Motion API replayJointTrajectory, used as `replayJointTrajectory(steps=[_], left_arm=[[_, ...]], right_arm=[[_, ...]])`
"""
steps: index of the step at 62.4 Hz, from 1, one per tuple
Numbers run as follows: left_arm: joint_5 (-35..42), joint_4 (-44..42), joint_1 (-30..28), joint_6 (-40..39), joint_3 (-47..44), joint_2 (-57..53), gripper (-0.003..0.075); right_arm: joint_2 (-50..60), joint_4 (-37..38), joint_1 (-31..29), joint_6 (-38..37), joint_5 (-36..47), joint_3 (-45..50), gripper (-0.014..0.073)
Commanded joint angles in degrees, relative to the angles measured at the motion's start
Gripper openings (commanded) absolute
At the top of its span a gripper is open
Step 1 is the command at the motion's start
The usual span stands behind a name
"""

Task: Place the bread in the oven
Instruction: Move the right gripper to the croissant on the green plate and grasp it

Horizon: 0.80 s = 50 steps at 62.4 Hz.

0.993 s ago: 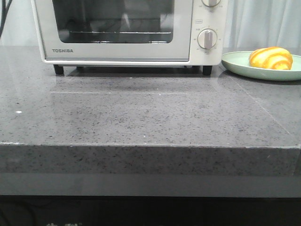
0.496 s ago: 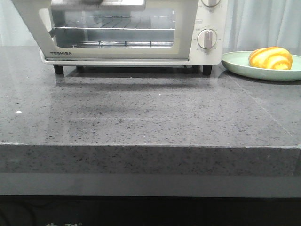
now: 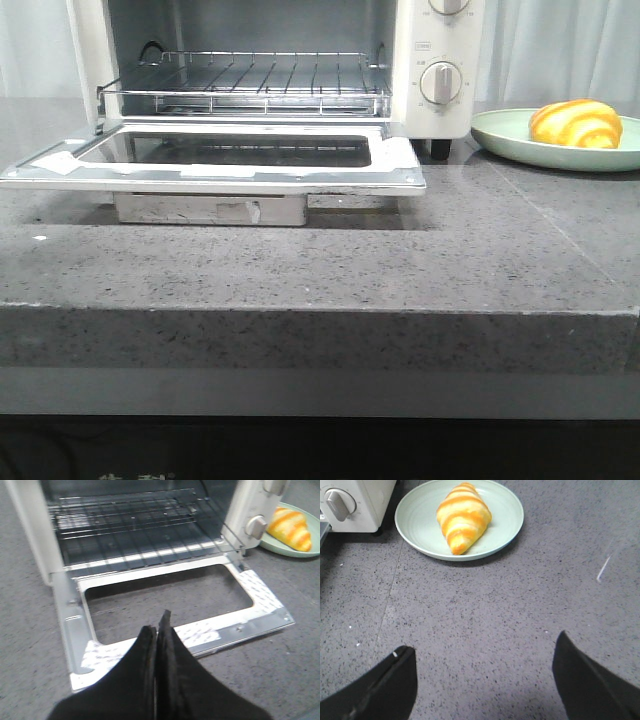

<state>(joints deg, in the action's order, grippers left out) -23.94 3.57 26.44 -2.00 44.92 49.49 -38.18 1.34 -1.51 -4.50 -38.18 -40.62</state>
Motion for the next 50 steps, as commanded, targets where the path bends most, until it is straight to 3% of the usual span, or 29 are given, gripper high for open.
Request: replayJointTrajectory(steps=[1,12,50], left_arm=[[1.22,-0.06,-3.91,-0.31,-0.25,-4.05,-0.0018],[-3.43,-0.19,-8.00,-0.31,-1.26,-8.73,-0.0018],[-4.06,-0.90,-7.97,-0.09,-1.61,-9.64,-0.0018]], right_arm=[[-5.29,-0.40,-0.31,0.41,2.62,-4.97,0.0573],[-17.44,-0.40,-0.31,0.41,1.51,-12.33,0.0573],[-54.76,-1.34,-0.31,0.41,-4.47,-41.31,0.0573]])
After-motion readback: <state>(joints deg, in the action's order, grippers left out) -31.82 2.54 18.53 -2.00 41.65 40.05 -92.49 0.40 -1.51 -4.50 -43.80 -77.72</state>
